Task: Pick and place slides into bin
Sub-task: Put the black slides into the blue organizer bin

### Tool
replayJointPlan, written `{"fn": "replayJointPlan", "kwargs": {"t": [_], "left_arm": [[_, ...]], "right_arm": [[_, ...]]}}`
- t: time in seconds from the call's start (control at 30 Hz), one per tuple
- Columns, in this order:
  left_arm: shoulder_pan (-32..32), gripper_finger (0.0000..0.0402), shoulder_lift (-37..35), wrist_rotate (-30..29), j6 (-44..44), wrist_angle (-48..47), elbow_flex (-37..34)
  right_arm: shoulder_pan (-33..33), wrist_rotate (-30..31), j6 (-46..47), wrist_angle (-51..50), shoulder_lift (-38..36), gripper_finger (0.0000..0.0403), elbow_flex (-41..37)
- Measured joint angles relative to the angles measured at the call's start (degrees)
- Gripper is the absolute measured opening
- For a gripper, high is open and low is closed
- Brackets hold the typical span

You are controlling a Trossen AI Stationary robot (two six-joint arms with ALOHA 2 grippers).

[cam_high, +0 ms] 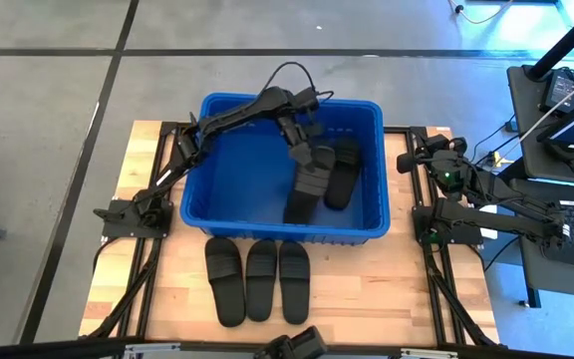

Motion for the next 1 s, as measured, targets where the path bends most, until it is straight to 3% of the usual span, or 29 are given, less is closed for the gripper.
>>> {"fn": "replayJointPlan", "kwargs": {"t": [0.37, 0.77, 1.0], "left_arm": [[-2.3, 0.0005, 0.2, -3.6, 2.7, -0.6, -2.4], [-2.4, 0.0005, 0.1, 1.0, -0.4, 7.5, -14.2], [-2.1, 0.0060, 0.3, -6.7, -1.6, 8.4, -14.7]], "right_arm": [[0.0, 0.0, 0.0, 0.0, 0.0, 0.0021, 0.0], [0.0, 0.0, 0.2, -0.2, 0.0, 0.0021, 0.0], [0.0, 0.0, 0.2, -0.2, 0.0, 0.0021, 0.0]]}}
